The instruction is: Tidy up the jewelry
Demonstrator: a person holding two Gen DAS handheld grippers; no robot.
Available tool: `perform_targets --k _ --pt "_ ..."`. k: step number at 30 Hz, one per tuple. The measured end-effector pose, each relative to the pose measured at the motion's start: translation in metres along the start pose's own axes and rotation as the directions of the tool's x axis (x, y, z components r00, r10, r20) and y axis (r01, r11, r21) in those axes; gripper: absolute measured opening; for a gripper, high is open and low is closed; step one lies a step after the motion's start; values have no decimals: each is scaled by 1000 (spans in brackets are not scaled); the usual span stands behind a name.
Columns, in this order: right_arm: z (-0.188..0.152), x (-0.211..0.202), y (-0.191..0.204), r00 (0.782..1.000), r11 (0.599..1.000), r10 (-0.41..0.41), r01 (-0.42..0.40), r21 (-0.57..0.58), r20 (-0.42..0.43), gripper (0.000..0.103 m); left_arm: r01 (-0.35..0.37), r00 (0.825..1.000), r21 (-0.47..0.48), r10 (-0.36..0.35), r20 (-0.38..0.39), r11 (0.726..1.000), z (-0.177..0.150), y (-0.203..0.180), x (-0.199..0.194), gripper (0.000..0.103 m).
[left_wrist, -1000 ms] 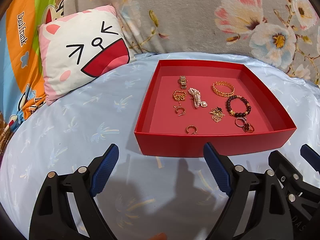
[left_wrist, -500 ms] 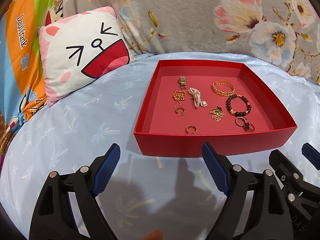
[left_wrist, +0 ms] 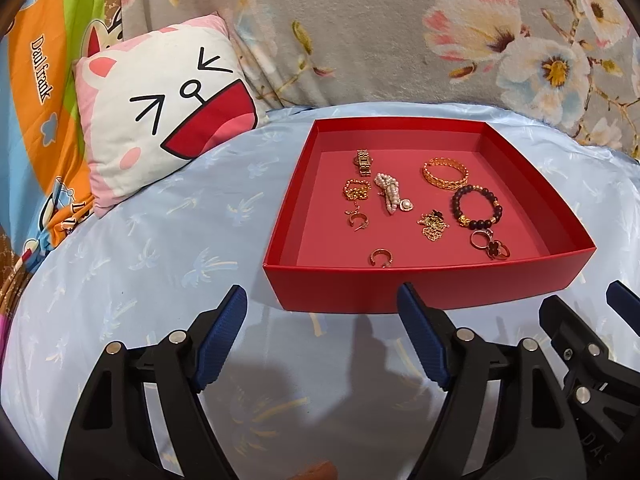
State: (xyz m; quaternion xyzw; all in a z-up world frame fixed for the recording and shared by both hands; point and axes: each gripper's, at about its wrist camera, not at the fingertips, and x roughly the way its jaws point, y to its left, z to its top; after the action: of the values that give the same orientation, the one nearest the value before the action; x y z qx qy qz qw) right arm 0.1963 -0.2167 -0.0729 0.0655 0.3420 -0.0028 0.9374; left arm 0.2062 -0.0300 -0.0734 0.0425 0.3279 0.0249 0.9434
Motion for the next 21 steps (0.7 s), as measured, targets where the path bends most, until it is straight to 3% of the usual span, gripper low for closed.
perform_targets --k 21 --pt "0 0 0 1000 1000 -2 2 -2 1 85 3 1000 5 -3 9 1000 0 -2 -2 69"
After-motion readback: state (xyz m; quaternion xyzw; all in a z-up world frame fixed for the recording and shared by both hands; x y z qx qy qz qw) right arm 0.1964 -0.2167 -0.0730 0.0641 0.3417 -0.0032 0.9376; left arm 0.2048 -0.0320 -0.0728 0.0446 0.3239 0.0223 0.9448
